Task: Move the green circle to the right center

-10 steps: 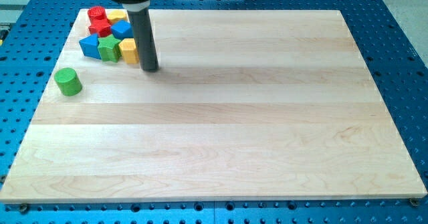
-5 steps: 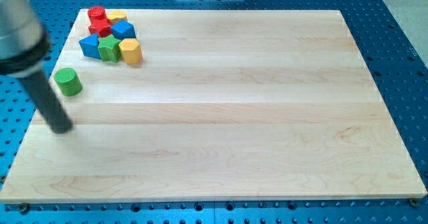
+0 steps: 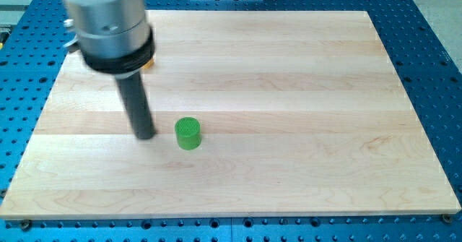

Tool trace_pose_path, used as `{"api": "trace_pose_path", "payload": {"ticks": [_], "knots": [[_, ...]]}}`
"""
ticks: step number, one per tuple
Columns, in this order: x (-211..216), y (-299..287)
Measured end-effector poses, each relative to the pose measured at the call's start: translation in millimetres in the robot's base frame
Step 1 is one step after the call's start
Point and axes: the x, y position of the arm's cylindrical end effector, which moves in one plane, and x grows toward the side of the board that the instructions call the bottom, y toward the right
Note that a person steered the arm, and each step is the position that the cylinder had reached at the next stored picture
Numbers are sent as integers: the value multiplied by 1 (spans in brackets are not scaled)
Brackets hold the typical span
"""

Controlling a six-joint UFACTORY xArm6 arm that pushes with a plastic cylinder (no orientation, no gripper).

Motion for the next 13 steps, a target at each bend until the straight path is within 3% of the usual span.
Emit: {"api": "trace_pose_path", "payload": {"ticks": [1,3,4,5,6,7,8,9,10,12,13], "knots": [[8,41],[-41,212],[8,199],[-19,214],[-58,268],[-52,237],[-73,191],[-92,228],[-79,281],[-68,258],[-73,295]]}}
